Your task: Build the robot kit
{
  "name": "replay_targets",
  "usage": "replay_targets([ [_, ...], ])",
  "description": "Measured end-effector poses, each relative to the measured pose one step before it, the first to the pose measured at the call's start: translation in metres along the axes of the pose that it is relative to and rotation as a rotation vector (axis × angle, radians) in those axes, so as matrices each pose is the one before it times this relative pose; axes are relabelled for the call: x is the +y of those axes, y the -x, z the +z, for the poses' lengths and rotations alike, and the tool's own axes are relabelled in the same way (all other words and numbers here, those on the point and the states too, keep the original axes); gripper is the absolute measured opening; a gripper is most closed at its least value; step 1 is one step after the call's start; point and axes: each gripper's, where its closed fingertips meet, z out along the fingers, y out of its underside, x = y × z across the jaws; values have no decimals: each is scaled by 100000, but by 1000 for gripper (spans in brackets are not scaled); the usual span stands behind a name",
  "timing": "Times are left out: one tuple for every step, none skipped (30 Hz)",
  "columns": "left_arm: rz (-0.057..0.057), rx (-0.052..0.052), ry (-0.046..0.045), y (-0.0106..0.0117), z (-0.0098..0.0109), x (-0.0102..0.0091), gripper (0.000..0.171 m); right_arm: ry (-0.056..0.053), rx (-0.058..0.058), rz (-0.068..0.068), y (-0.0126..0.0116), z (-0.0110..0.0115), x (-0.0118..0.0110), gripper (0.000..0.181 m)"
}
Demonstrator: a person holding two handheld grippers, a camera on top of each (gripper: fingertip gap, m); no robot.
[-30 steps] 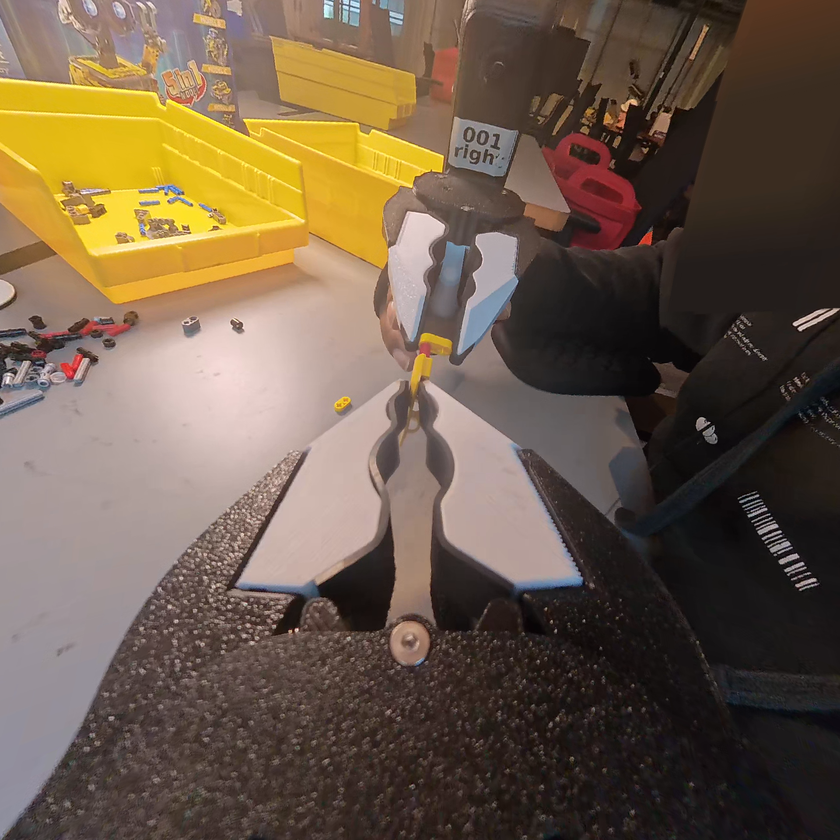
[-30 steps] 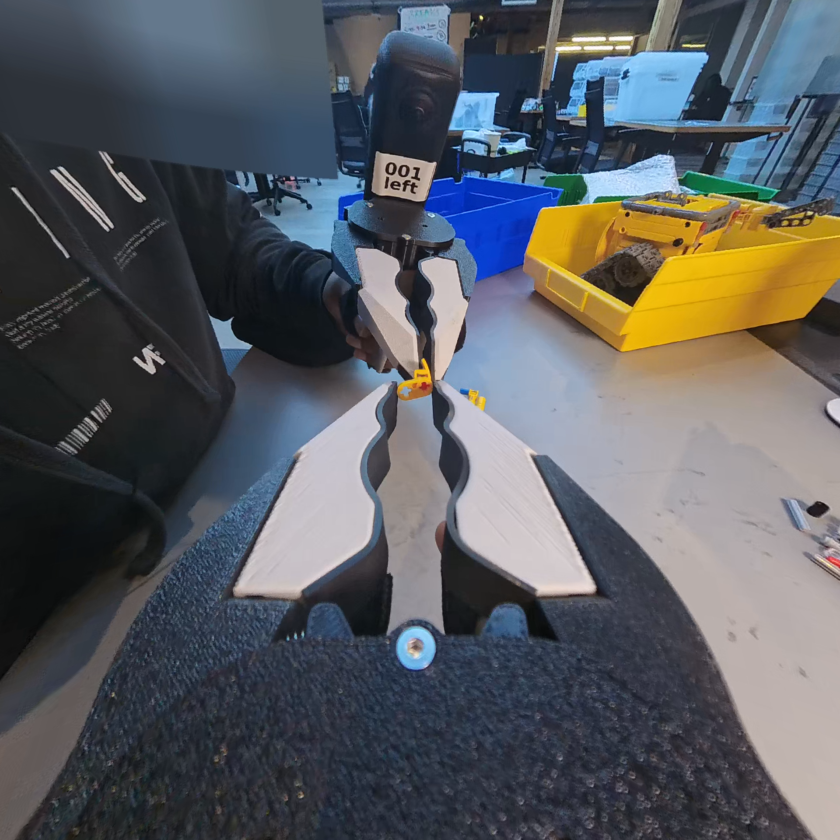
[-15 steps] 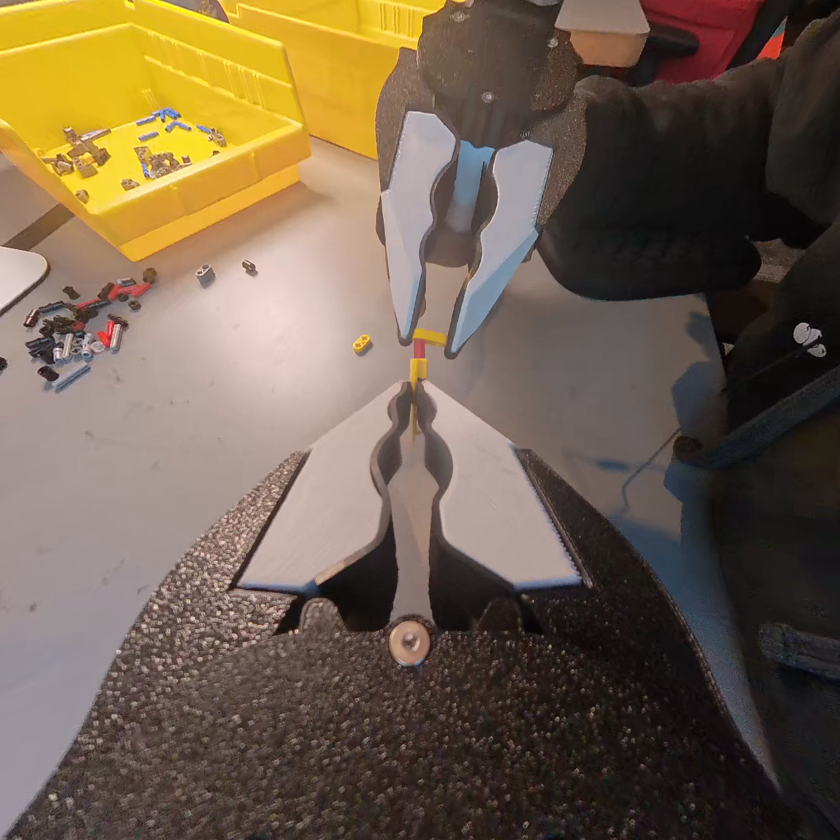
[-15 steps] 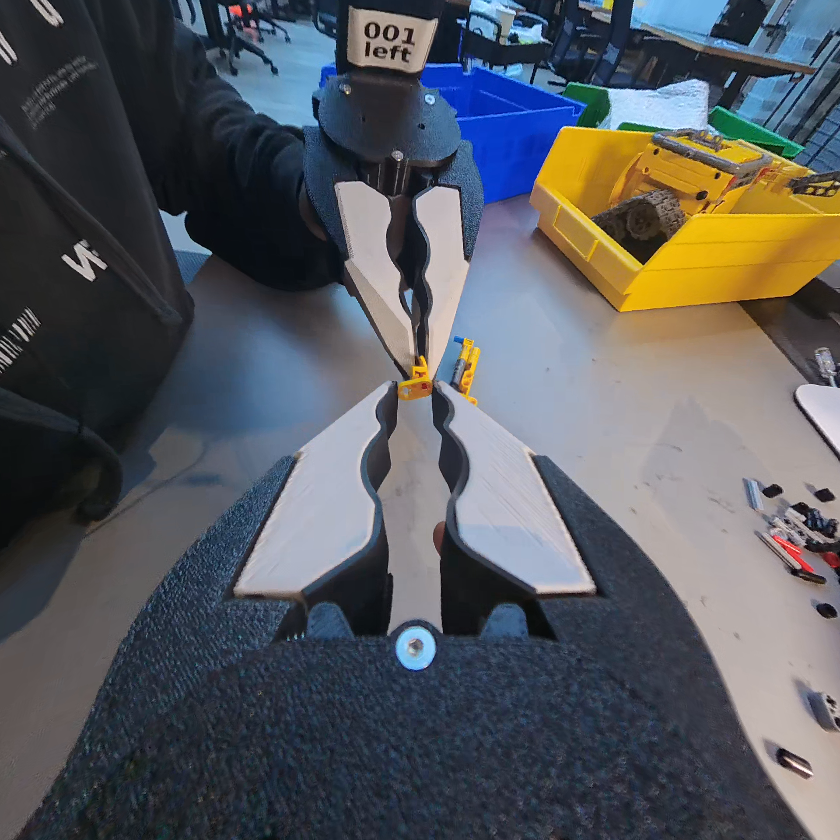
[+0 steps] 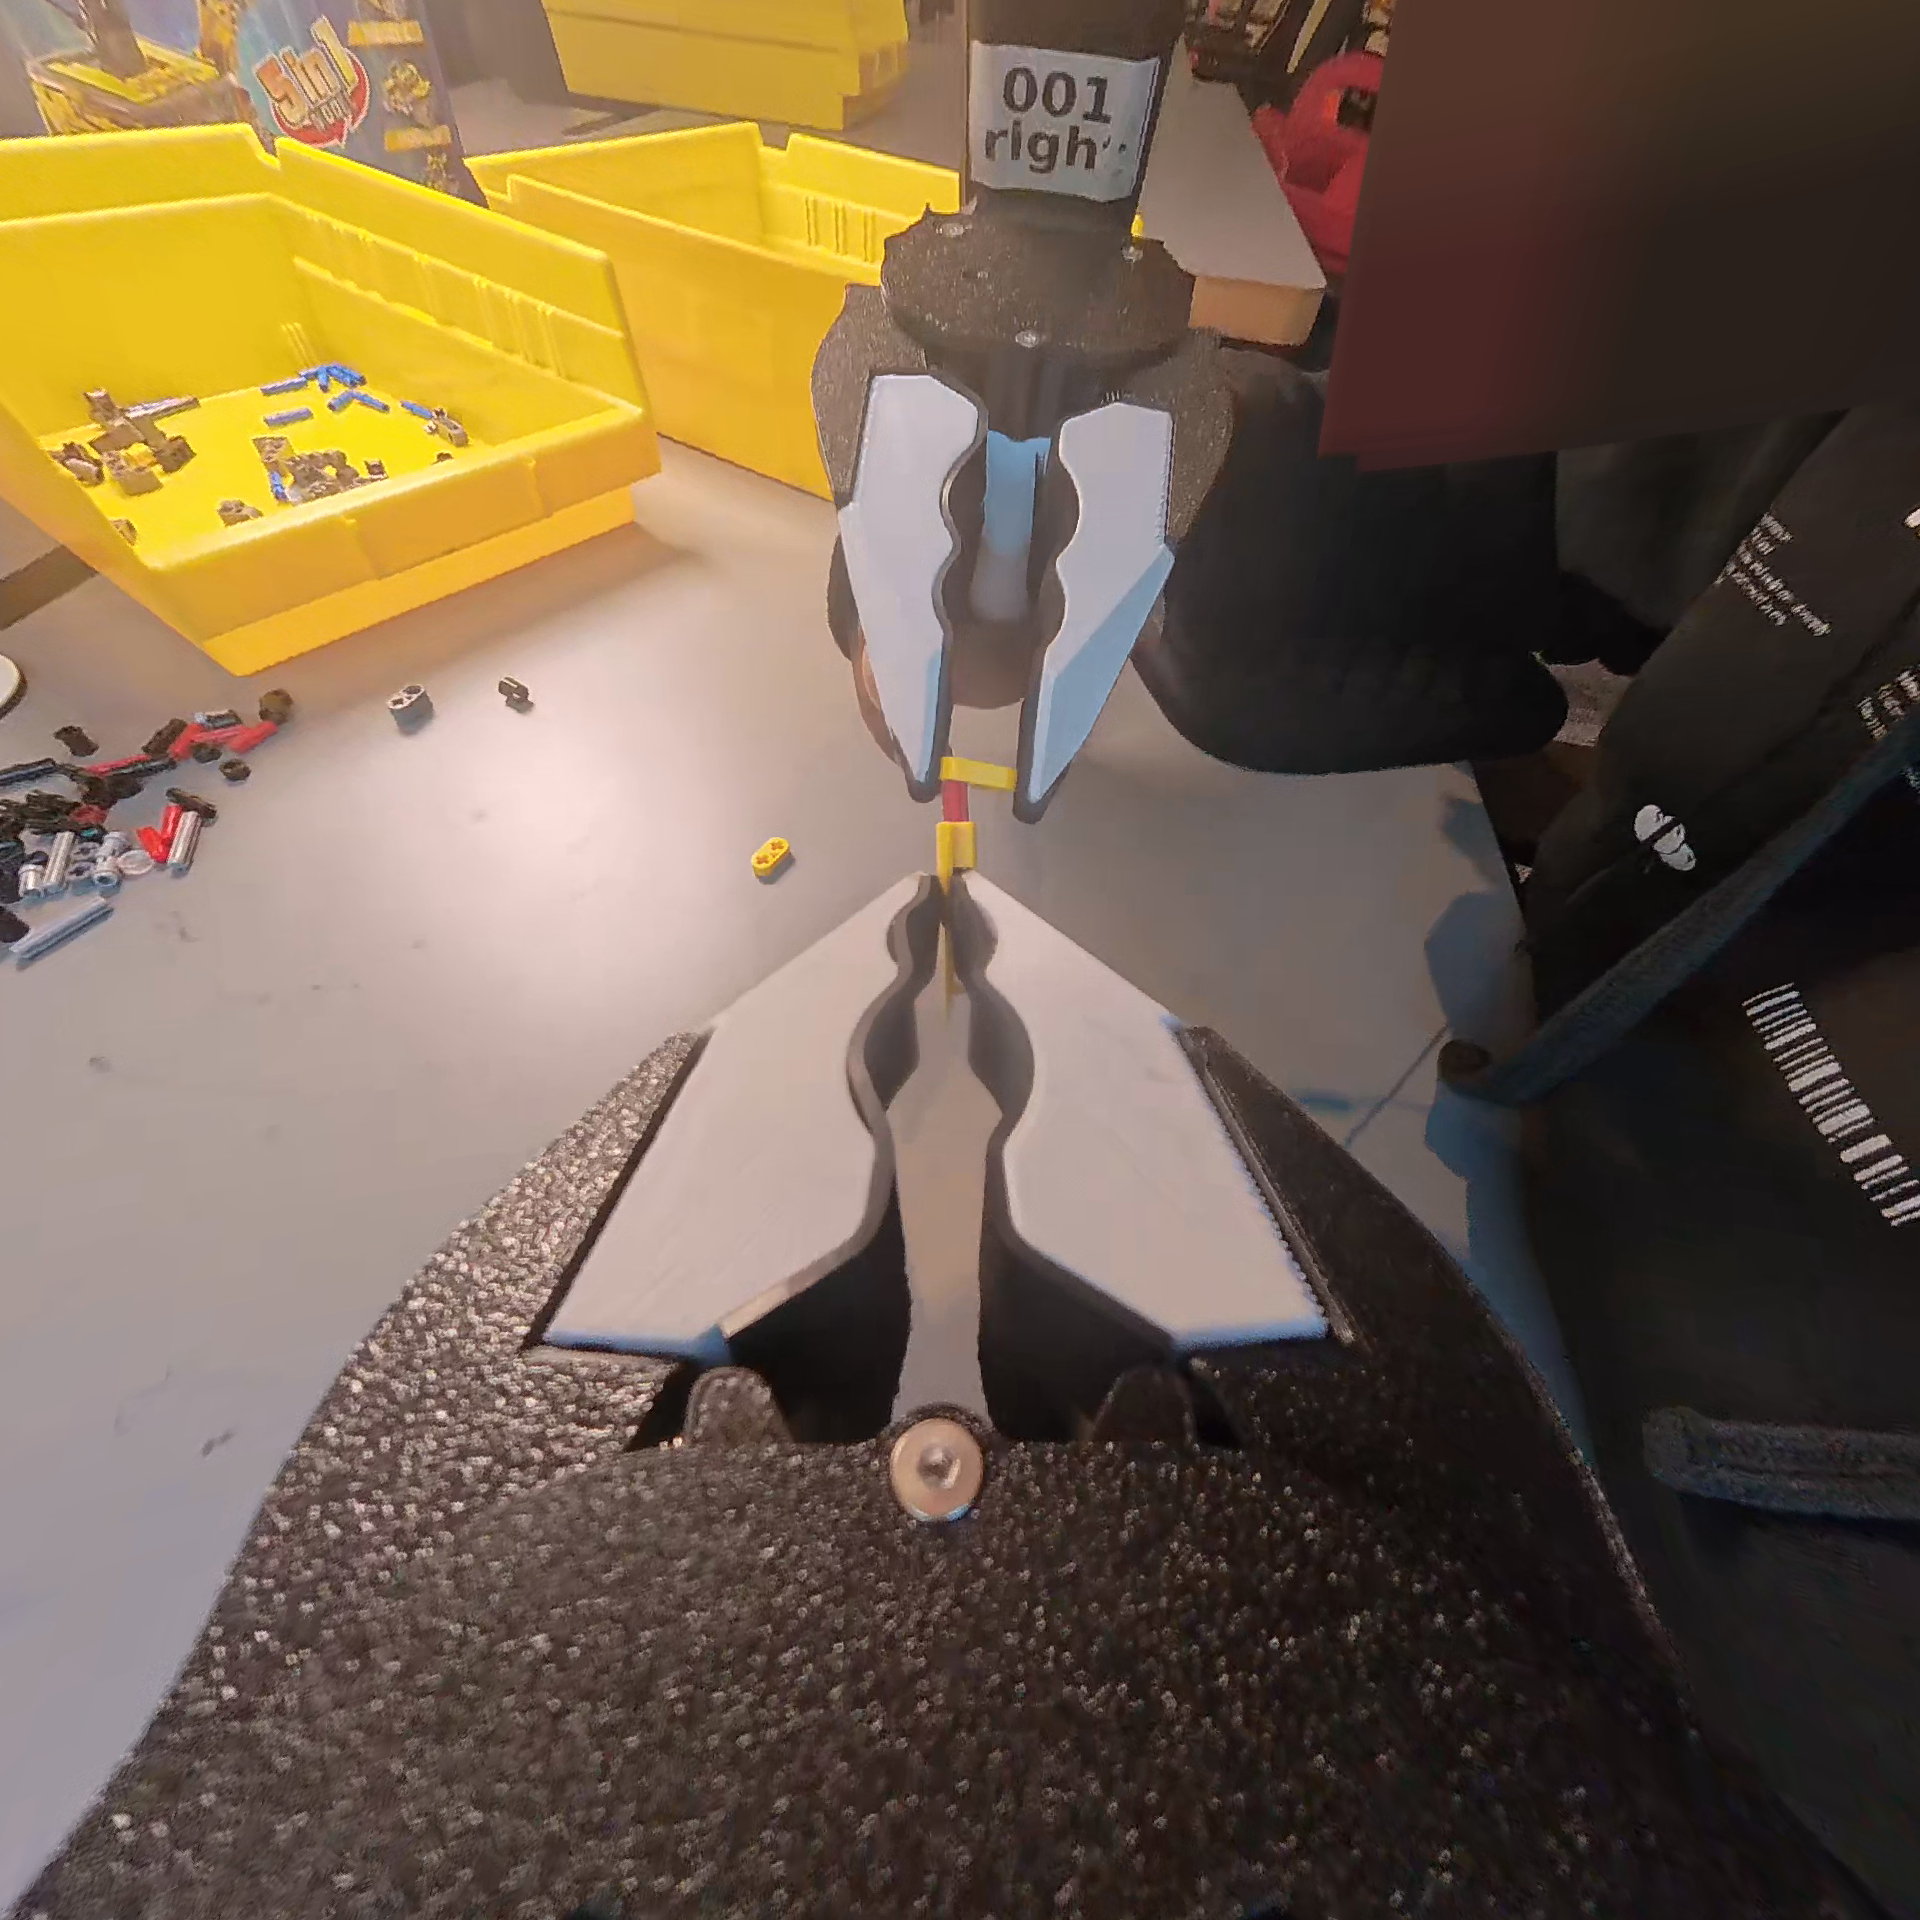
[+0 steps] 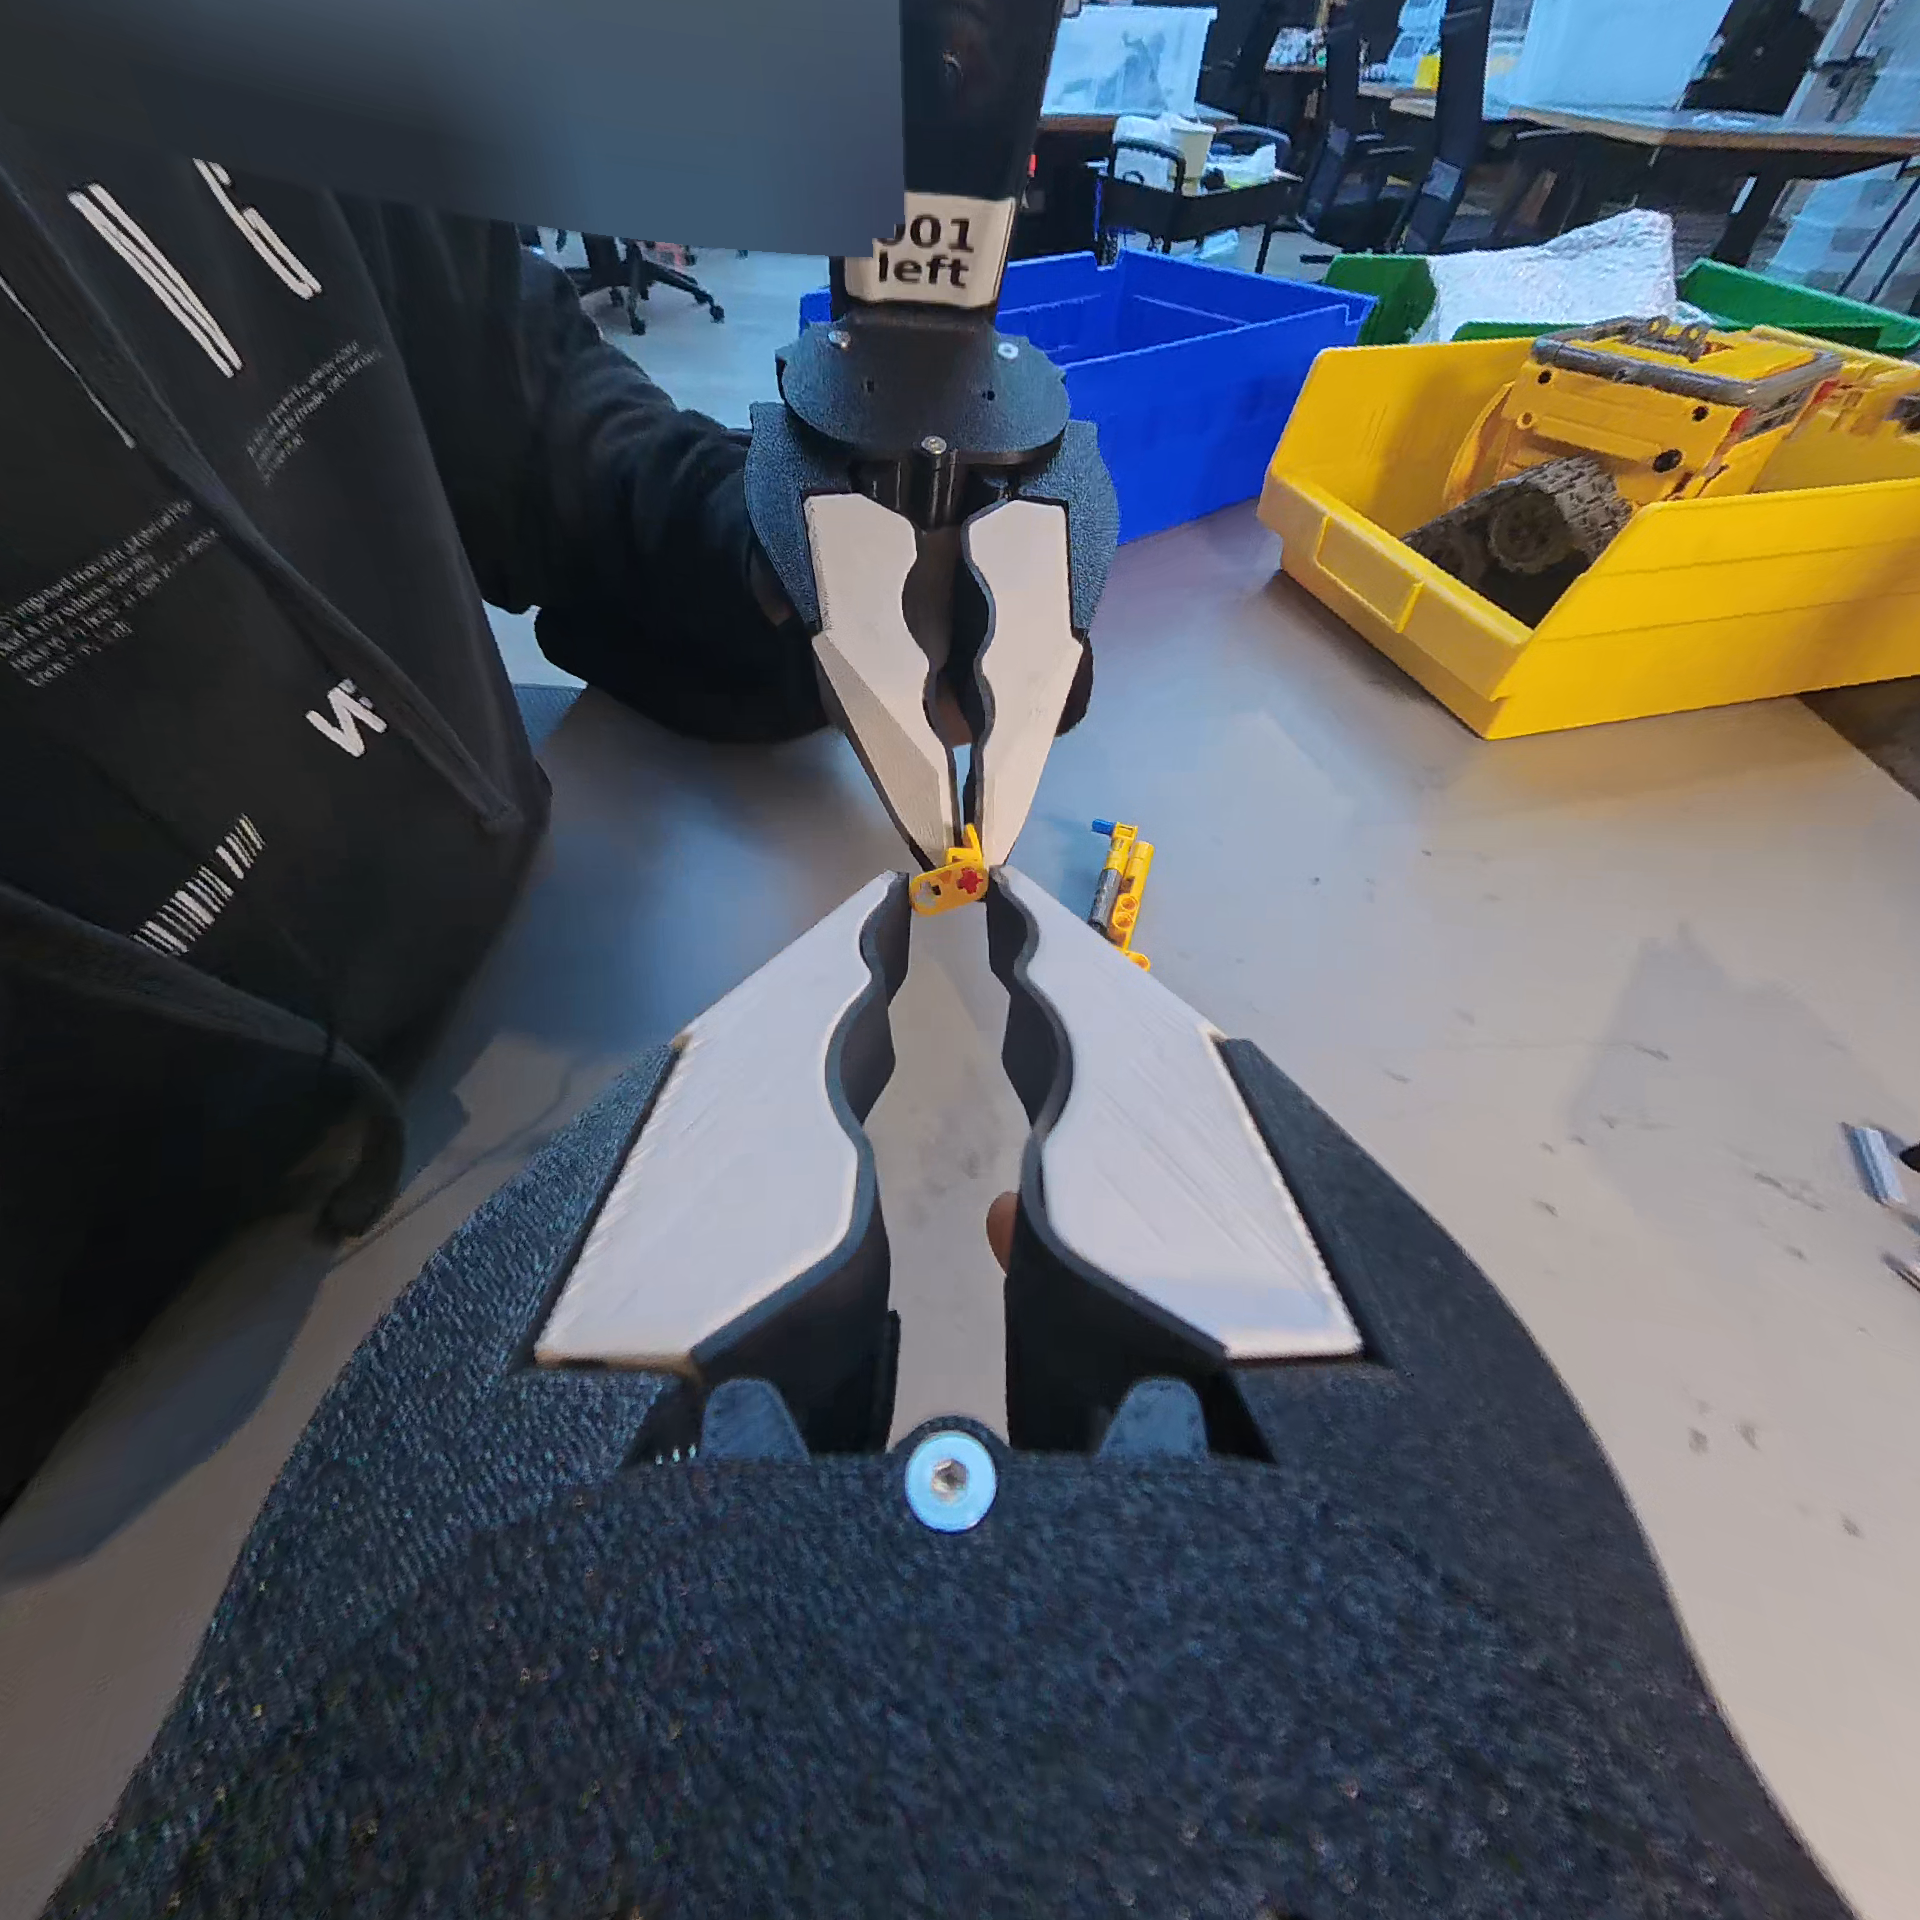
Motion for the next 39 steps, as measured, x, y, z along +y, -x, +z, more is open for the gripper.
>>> replay_targets([
  [464, 125, -691, -66, -6, -72, 0, -528, -468, 823, 55, -37, -105, 15],
  [1429, -358, -275, -32, 3, -21, 0, 230, -299, 407, 52, -10, 10, 14],
  [1145, -212, -305, -70, 18, -32, 0, 271, -348, 249, 61, -16, 16, 14],
  [560, 421, -325, -120, 23, -52, 0, -69, -791, 561, 99, -31, -22, 14],
  [415, 444, -73, -102, 23, 8, 0, 133, -1237, 816, 169, -27, 11, 14],
  [991, 97, 325, -72, 26, 55, 0, 480, -415, 262, 64, 9, 76, 14],
  [1461, 268, 175, -124, 18, 30, 0, 853, -564, -187, 121, 69, 147, 14],
  [658, 1139, -711, -283, 13, -148, 0, 568, -1235, 480, 213, 71, 109, 14],
  [765, 440, -226, -189, 35, -89, 0, 1336, 499, -134, -61, 144, 274, 7],
  [1149, -1876, 908, 177, 62, 62, 0, -618, -598, 443, 17, -57, 35, 6],
  [1155, -2204, 624, 228, -13, -182, 0, -444, 2053, -1186, -286, -81, -112, 6],
  [1382, -1097, -201, 96, -153, -454, 0, -1829, 2278, -3662, -99, -148, -450, 6],
  [973, -268, -361, -6, -160, -354, 0, -1367, 80, 146, 37, -118, -591, 6],
  [972, 19, 538, -13, -79, 20, 0, -132, -758, 304, 90, -17, -321, 7],
  [845, -23, 1804, 32, 20, 389, 0, 1293, -261, 462, 28, 127, 145, 8],
  [631, 141, 2298, 36, 77, 500, 0, 1516, 443, 388, -60, 207, 457, 8],
  [932, 109, 1936, -14, 101, 408, 0, 628, -505, 1318, 2, 162, 445, 8],
  [1354, -298, 1521, -10, 113, 291, 0, 186, -1415, 2353, 20, 75, 316, 8],
  [1525, -474, 1570, 6, 115, 276, 0, 476, -1508, 2382, -2, 36, 247, 8],
  [1556, -601, 1765, 29, 119, 323, 0, 1086, -1349, 1973, 3, 56, 296, 8],
  [1721, -583, 2180, 17, 149, 431, 1, 1087, -672, 2398, -90, 83, 341, 8],
  [1554, -318, 2165, -33, 182, 485, 1, 1774, -417, 2959, -158, 110, 477, 7],
  [866, 126, 1843, -92, 221, 447, 1, 1728, 313, 1961, -197, 104, 503, 6],
  [185, 737, 2803, -127, 276, 571, 1, 2373, -321, 1303, -65, 118, 567, 6],
  [563, 332, 3883, -72, 350, 741, 1, 3307, 346, 621, -125, 138, 636, 6],
  [1681, -350, 4339, -47, 383, 815, 1, 3870, 881, 259, -186, 168, 679, 6],
  [1956, -267, 5010, -106, 429, 906, 1, 3255, 689, 94, -160, 152, 588, 5],
  [1367, 83, 5412, -159, 486, 957, 1, 1704, 436, 238, -87, 92, 357, 5],
  [840, -134, 4315, -129, 471, 797, 2, 1030, 23, 886, -66, 40, 231, 5],
  [266, -294, 1758, -74, 311, 380, 2, 743, 706, 1098, -195, 14, 148, 5],
  [-717, 266, 190, -42, 80, 50, 2, 374, 634, 692, -179, -2, 79, 5],
  [-1879, 865, -3, 21, -34, 3, 1, -267, -99, 221, -9, 9, -16, 5],
  [-2903, 1544, -511, 27, -67, 8, 2, 217, -335, 417, 48, 16, 41, 5],
  [-3513, 2435, -1473, -47, -126, -68, 7, 214, 27, 204, -3, 50, 36, 5],
  [-3682, 2315, -2483, -23, -255, -236, 10, -83, -281, 234, 47, 64, -1, 5],
  [-3407, 1564, -3577, 81, -397, -469, 11, 97, -437, 515, 68, 65, 23, 5],
  [-3166, 1345, -4630, 81, -465, -725, 11, 207, 34, 456, -10, 67, 20, 5],
  [-3376, 1582, -5319, 36, -457, -913, 11, -195, 85, 22, -8, 64, -56, 5],
  [-3840, 2230, -5378, -101, -357, -930, 11, -580, -525, -60, 123, 63, -117, 5],
])
